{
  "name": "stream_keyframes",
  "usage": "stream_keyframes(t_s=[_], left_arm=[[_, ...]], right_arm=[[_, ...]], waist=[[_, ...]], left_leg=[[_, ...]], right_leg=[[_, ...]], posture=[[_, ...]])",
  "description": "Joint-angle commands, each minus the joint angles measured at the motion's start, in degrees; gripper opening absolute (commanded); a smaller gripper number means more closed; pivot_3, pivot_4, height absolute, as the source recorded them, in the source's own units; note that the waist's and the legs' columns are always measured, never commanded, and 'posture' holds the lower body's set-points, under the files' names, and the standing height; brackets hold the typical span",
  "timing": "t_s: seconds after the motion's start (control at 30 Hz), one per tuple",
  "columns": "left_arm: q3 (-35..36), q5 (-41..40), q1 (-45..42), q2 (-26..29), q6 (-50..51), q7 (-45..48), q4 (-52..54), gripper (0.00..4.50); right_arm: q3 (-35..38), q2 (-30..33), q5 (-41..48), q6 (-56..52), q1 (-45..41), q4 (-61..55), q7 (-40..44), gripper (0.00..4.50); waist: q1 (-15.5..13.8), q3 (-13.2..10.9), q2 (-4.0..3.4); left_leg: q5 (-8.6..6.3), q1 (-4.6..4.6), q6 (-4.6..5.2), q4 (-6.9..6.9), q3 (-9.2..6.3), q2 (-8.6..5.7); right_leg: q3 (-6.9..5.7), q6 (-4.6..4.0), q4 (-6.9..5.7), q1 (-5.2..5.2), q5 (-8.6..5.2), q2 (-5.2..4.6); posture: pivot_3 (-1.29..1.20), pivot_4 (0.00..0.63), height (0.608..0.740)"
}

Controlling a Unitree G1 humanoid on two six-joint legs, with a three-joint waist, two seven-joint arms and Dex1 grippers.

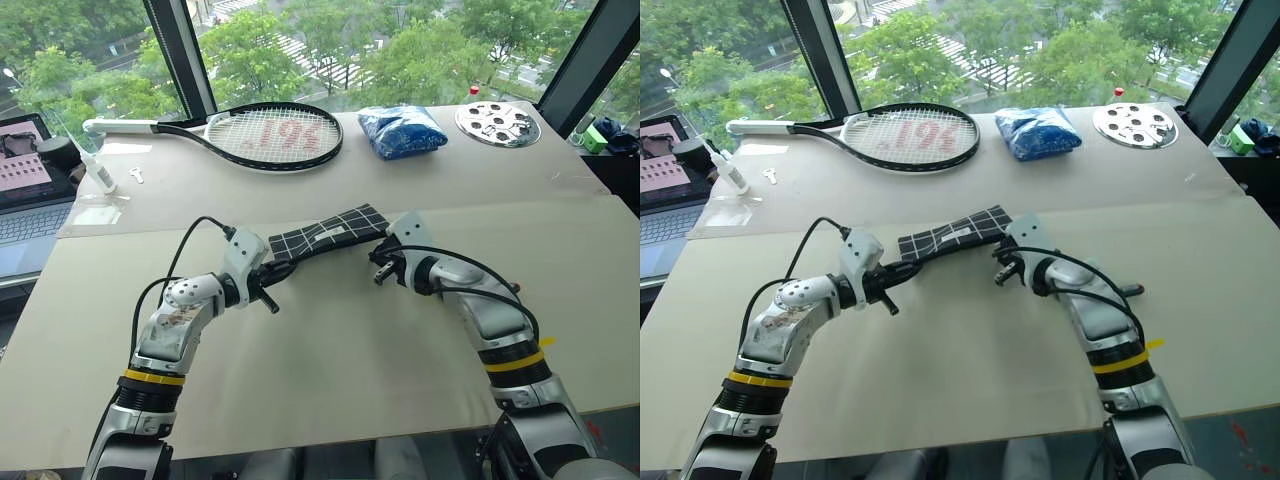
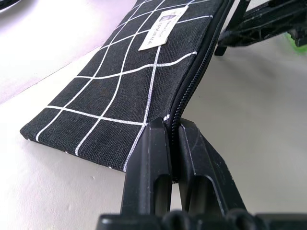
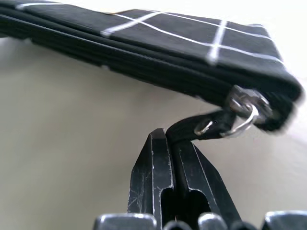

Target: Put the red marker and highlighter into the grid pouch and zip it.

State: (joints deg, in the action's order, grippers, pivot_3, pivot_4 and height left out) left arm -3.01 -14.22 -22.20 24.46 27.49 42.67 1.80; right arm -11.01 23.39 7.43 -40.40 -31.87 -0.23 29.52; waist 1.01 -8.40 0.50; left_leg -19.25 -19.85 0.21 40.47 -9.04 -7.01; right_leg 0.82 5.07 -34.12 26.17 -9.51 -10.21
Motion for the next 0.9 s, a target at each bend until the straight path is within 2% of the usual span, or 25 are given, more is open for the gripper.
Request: stream_keyframes(t_s=[0.03, 0.23, 0.5, 0.57, 0.7, 0.9], left_arm=[[0.4, -0.9, -0.4, 0.0, -0.3, -0.2, 2.5, 0.00], [0.0, -0.8, -0.9, -0.1, -0.4, -0.1, 1.9, 0.00], [-0.1, -0.8, -1.5, 0.0, -0.7, 0.4, 1.2, 0.00], [-0.1, -0.8, -1.5, 0.1, -0.8, 0.5, 1.1, 0.00], [0.0, -0.8, -1.5, 0.3, -0.8, 0.7, 1.0, 0.00], [-0.1, -0.8, -1.7, 0.6, -0.9, 1.2, 0.5, 0.00]], right_arm=[[-0.8, -1.4, -0.9, 1.0, -2.3, -1.1, 0.0, 0.05], [-2.7, -2.8, -2.3, 1.8, -3.6, -1.5, 0.8, 0.05], [-9.9, -4.3, -6.5, 3.9, -5.3, -1.1, 2.9, 0.05], [-9.8, -4.1, -7.4, 4.6, -6.4, 0.5, 2.9, 0.05], [-7.4, -5.2, -5.7, 3.3, -8.8, 1.4, 3.9, 0.05], [-9.4, -7.2, -1.9, -0.8, -10.2, -2.0, 10.2, 0.05]], waist=[[0.1, 0.0, 0.00], [0.1, 0.0, 0.00], [0.3, 0.0, 0.00], [0.3, 0.0, 0.00], [0.3, 0.0, 0.00], [0.5, 0.0, -0.01]], left_leg=[[0.00, 0.00, 0.00, 0.01, 0.00, 0.00], [0.00, 0.00, 0.00, 0.09, 0.01, 0.00], [0.00, -0.01, 0.00, 0.17, 0.01, 0.00], [0.00, -0.02, 0.00, 0.21, 0.00, -0.01], [0.00, -0.02, 0.00, 0.29, 0.00, -0.02], [0.00, -0.02, 0.00, 0.28, -0.01, 0.00]], right_leg=[[0.00, 0.00, 0.00, 0.00, 0.00, 0.00], [0.00, -0.02, -0.01, 0.00, 0.02, 0.01], [0.01, -0.02, -0.04, 0.00, 0.03, 0.01], [0.01, -0.02, -0.03, 0.00, 0.04, 0.01], [0.01, -0.02, -0.02, 0.00, 0.06, 0.01], [0.01, -0.03, -0.05, 0.01, 0.07, 0.02]], posture=[[0.00, 0.150, 0.740], [0.00, 0.150, 0.740], [0.00, 0.150, 0.740], [0.00, 0.150, 0.740], [0.00, 0.150, 0.740], [0.00, 0.150, 0.740]])
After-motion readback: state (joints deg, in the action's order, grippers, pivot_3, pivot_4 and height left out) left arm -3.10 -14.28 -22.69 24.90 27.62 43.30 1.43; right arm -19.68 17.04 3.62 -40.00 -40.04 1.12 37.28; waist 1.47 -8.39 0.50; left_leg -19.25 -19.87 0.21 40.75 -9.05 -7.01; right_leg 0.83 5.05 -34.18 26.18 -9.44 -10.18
